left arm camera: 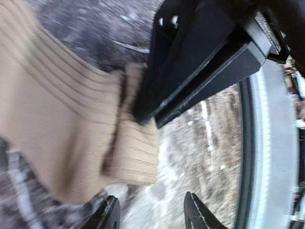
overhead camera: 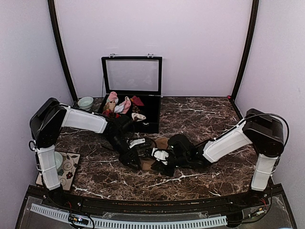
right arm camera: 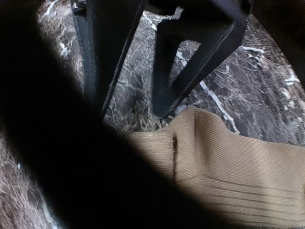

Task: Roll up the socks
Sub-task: Roll the sock at the center of the board.

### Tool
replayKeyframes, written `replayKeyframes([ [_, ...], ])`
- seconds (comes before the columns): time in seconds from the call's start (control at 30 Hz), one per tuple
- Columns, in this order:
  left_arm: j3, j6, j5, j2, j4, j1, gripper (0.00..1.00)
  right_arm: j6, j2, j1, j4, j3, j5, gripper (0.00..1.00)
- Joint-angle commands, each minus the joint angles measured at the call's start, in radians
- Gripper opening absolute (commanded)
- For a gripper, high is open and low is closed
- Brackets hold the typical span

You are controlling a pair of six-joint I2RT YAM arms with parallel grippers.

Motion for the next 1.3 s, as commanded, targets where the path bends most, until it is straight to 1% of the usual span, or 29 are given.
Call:
replayKeyframes([
  [0.0,-0.065,0.070,-0.127,-0.134,0.132,0.009,0.49,0.142,0.125,-0.031,-0.269,0.021,-0.121,0.00],
  [0.1,-0.109,0.125,-0.125,-0.194,0.165,0.009,0.49,0.219,0.159,-0.055,-0.282,0.037,-0.185,0.00],
  [0.3,-0.154,0.210,-0.098,-0.227,0.182,0.001,0.47,0.433,0.202,-0.135,-0.186,0.004,-0.372,0.00],
  [0.4,-0.188,0.227,-0.109,-0.232,0.238,-0.009,0.47,0.547,0.204,-0.173,-0.119,-0.018,-0.447,0.00],
  [0.53,-0.202,0.242,-0.154,-0.226,0.315,-0.043,0.50,0.652,0.211,-0.202,-0.103,-0.010,-0.478,0.00],
  [0.7,-0.165,0.293,-0.255,-0.184,0.357,-0.108,0.51,0.725,0.247,-0.222,-0.168,0.041,-0.476,0.00],
  [0.9,-0.162,0.341,-0.354,-0.152,0.410,-0.169,0.51,0.774,0.252,-0.225,-0.207,0.073,-0.479,0.00],
  [1.0,-0.163,0.354,-0.404,-0.132,0.424,-0.178,0.50,0.786,0.256,-0.225,-0.212,0.084,-0.482,0.00],
  [1.1,-0.156,0.353,-0.429,-0.110,0.432,-0.180,0.44,0.803,0.267,-0.227,-0.206,0.091,-0.487,0.00],
  [1.23,-0.128,0.346,-0.446,-0.083,0.398,-0.179,0.20,0.835,0.262,-0.226,-0.162,0.079,-0.490,0.01],
  [1.27,-0.125,0.341,-0.445,-0.080,0.392,-0.179,0.17,0.833,0.255,-0.226,-0.160,0.078,-0.489,0.06],
])
